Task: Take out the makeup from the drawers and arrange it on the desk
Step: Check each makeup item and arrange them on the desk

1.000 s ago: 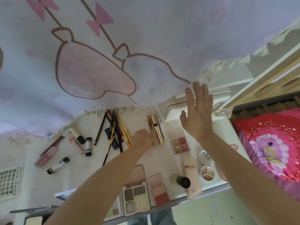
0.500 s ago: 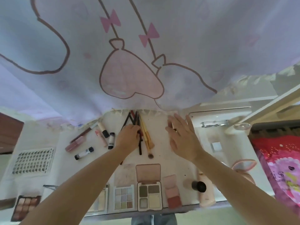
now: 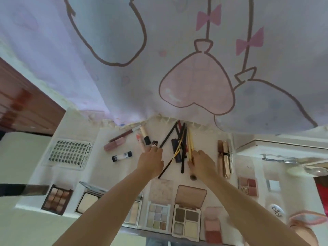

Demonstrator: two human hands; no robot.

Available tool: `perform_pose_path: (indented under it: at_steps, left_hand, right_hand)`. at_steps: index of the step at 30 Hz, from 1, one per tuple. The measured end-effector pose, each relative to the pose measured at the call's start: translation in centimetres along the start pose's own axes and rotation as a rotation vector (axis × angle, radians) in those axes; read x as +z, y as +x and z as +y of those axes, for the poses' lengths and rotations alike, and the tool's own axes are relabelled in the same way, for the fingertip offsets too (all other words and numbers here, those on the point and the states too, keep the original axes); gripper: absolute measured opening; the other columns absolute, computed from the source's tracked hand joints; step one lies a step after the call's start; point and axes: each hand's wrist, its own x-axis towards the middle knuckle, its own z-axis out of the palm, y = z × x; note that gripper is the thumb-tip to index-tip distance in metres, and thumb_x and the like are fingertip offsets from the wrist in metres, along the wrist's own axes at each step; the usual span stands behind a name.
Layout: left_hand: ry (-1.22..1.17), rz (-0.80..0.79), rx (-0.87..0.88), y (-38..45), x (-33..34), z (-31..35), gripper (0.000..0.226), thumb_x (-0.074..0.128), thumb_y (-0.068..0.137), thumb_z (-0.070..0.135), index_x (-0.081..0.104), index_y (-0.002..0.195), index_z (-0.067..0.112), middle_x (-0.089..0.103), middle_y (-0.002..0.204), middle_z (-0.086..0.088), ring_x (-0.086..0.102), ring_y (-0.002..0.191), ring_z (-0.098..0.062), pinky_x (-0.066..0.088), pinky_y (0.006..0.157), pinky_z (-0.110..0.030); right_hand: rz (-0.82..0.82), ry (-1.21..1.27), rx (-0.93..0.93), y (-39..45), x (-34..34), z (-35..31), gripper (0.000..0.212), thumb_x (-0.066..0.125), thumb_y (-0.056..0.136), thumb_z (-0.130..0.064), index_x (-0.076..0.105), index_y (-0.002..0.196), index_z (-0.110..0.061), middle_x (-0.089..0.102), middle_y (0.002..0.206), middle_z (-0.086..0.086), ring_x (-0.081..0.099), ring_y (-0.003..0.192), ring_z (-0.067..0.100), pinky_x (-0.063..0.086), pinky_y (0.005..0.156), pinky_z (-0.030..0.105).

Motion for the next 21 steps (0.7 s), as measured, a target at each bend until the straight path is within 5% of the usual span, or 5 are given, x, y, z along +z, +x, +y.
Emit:
perform_pose_path:
  at_steps: [21]
  left_hand:
    - [-0.014, 0.024, 0.07, -0.2, 0.4, 0.2, 0.035, 0.042, 0.092, 0.025, 0.043, 0.127, 0.015, 0.042, 0.135, -0.002, 0.035, 0.127, -0.02, 0.034, 0.104, -0.033]
  right_hand:
    - [-0.102, 0.113, 0.231, -0.9, -0.4, 1.4, 0.027, 0.044, 0.091, -0.032, 0.049, 0.104, -0.009, 0.054, 0.081, 0.0, 0.056, 0.076, 0.017, 0.044, 0.061, 0.024]
